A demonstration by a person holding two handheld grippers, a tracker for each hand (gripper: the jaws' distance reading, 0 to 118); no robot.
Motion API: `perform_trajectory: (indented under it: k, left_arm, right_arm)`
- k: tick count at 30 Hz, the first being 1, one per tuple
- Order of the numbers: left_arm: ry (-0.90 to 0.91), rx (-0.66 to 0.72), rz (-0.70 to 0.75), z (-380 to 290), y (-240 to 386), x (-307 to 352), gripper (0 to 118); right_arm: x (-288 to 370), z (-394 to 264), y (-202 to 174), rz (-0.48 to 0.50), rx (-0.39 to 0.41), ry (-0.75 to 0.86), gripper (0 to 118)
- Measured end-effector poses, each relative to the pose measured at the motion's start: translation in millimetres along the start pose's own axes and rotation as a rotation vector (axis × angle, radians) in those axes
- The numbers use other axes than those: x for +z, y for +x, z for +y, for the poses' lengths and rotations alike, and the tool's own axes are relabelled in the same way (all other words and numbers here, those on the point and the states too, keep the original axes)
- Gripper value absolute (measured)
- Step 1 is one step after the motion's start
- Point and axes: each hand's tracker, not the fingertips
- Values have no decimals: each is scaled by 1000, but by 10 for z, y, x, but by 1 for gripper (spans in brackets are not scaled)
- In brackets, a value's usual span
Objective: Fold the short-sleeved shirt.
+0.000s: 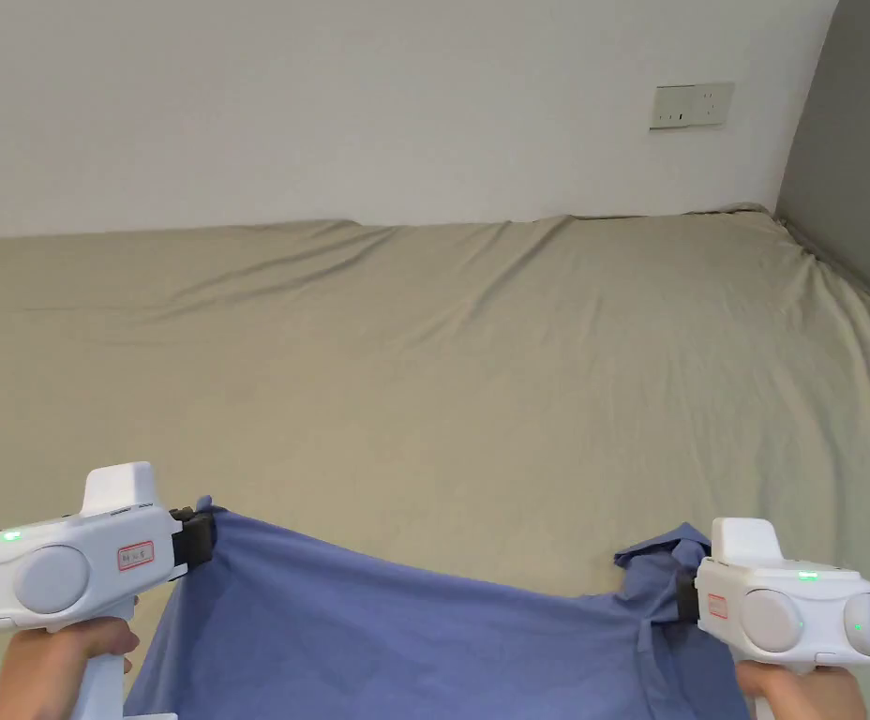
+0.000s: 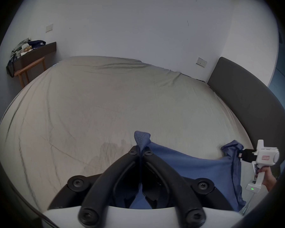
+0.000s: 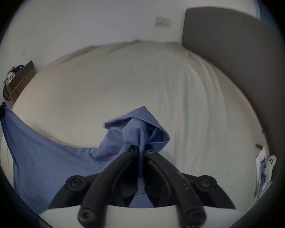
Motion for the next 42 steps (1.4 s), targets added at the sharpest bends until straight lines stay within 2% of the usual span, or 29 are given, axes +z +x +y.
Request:
perform_trajectory:
  k: [3, 6, 9, 13, 16, 23, 28, 33, 42]
  left_arm:
    - [58, -8, 25, 96, -12, 211, 1]
    - [135, 10, 32, 296, 23, 544, 1]
    - [232, 16, 29, 616, 75, 922, 1]
    - [369, -34, 51, 1180, 253, 1439, 1]
    - [474, -55, 77, 1683, 407, 1777, 1]
    - [649, -99, 154, 2622, 638, 2268, 1]
    - [712, -95, 186, 2955, 645, 2299, 1]
    - [715, -108, 209, 2965, 542, 1988, 1]
    - [467, -105, 223, 2076, 158, 777, 1]
  right_arm:
    - [428, 223, 107, 0, 46, 117, 7]
    - [1000, 496, 144, 24, 55, 231, 7]
    - [1447, 850, 205, 8, 86, 362, 7]
    - [2033, 1470, 269, 24, 92, 517, 7]
    - [2443, 1960, 223, -2, 138, 638, 7]
    - [3043, 2775, 185, -2, 148, 841, 7]
    - [3184, 3120, 93, 10, 145, 892, 7]
    - [3019, 3223, -11, 23, 124, 899, 7]
    - [1848, 2745, -67, 129, 77, 690, 7]
